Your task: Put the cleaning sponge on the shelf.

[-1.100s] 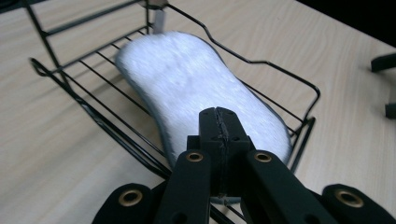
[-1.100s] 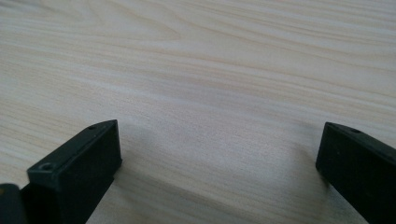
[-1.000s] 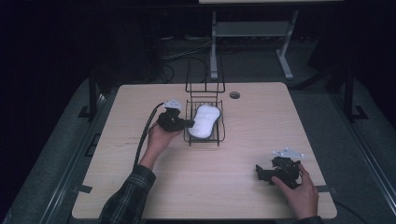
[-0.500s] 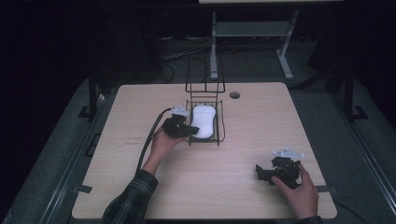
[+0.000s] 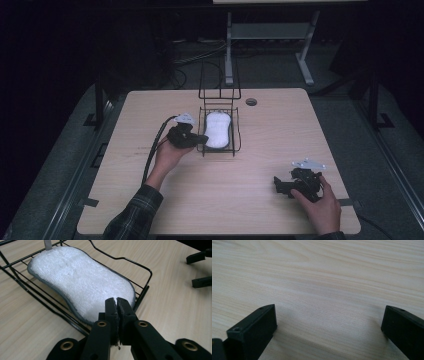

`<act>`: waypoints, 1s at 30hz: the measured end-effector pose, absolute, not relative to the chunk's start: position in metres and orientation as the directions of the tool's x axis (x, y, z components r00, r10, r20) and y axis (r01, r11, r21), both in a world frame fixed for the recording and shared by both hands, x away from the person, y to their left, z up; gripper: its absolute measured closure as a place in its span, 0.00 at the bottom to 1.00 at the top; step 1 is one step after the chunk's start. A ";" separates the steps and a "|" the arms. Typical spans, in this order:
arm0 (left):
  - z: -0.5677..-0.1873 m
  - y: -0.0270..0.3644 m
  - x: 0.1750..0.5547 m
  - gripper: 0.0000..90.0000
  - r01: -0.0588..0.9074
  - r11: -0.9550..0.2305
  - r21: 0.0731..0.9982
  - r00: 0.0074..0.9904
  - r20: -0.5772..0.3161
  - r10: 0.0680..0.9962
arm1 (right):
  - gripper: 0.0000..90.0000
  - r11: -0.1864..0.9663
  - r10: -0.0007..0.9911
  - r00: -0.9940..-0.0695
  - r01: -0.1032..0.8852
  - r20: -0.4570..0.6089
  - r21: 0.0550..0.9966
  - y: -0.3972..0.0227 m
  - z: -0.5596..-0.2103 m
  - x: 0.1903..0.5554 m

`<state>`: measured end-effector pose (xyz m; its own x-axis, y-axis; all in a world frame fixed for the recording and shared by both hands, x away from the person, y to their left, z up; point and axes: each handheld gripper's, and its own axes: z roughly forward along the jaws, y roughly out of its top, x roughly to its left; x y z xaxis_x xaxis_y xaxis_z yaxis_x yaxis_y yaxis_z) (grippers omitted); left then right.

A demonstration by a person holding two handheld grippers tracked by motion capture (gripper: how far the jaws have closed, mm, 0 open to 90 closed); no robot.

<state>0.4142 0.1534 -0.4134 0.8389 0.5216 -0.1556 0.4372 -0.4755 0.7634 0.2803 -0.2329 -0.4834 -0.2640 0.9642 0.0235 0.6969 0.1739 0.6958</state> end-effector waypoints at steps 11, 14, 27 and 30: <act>-0.409 0.181 0.388 0.65 0.462 -0.446 0.767 0.793 -0.133 0.594 | 0.00 0.175 0.964 -0.264 0.697 0.023 0.695 -0.233 -0.483 0.280; -0.410 0.189 0.378 0.55 0.470 -0.442 0.764 0.776 -0.119 0.619 | 0.00 0.174 0.964 -0.264 0.697 0.023 0.696 -0.233 -0.483 0.280; -0.424 0.229 0.333 0.20 0.467 -0.440 0.767 0.734 -0.059 0.677 | 0.00 0.174 0.964 -0.264 0.697 0.023 0.696 -0.233 -0.483 0.280; -0.429 0.236 0.322 0.17 0.472 -0.442 0.763 0.725 -0.050 0.687 | 0.00 0.174 0.964 -0.264 0.697 0.023 0.695 -0.233 -0.483 0.280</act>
<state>0.3222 0.2356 -0.4291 0.7245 0.6874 -0.0498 0.4715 -0.4417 0.7633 0.2803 -0.2329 -0.4834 -0.2642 0.9642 0.0230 0.6972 0.1745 0.6953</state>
